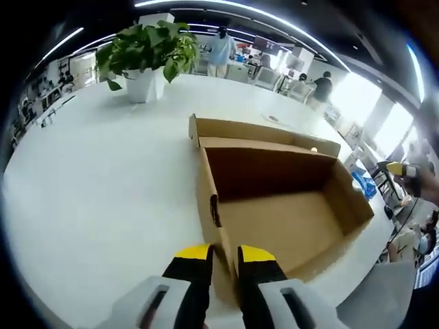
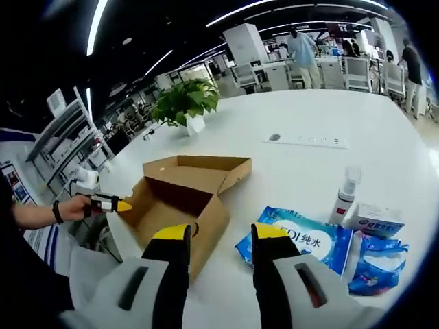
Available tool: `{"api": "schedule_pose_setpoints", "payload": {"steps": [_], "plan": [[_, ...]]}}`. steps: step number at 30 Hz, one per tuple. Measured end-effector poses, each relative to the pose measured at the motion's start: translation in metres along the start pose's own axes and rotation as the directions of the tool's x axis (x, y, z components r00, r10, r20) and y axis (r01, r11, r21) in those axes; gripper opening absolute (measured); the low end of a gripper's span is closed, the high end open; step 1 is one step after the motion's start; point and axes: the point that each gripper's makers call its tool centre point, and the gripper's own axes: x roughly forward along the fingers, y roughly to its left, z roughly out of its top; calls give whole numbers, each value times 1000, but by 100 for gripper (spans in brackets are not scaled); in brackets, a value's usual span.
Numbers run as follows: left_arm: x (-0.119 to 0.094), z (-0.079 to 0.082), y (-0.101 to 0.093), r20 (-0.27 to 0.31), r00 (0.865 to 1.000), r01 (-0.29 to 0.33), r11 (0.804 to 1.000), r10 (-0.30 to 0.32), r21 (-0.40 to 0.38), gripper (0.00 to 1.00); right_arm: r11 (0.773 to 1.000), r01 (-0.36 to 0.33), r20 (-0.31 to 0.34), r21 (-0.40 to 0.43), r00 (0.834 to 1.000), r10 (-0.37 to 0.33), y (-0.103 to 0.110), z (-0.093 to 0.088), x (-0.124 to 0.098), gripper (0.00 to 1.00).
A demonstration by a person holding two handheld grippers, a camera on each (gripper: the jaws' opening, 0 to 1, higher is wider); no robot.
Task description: Operate the shoe box by opening the lid, removing the specified soft item, and placing it in the target area until the item is outside and the box remains undamaged.
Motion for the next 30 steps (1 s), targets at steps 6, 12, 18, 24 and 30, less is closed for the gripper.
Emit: {"api": "schedule_pose_setpoints", "payload": {"steps": [6, 12, 18, 24, 30], "plan": [[1, 0, 0, 4, 1000, 7, 1000, -7, -6, 13, 999, -13, 12, 39, 1000, 13, 3, 15, 22, 33], [1, 1, 1, 10, 1000, 10, 999, -10, -38, 13, 993, -24, 15, 111, 1000, 23, -3, 21, 45, 33], [1, 1, 1, 9, 1000, 9, 999, -9, -38, 13, 988, -9, 12, 152, 1000, 7, -15, 31, 68, 33], [2, 2, 1, 9, 1000, 9, 999, -9, -39, 13, 979, 16, 14, 204, 1000, -20, -27, 42, 92, 33], [2, 1, 1, 10, 1000, 10, 999, -10, -46, 13, 964, 40, 8, 261, 999, -44, -30, 45, 119, 33]]}}
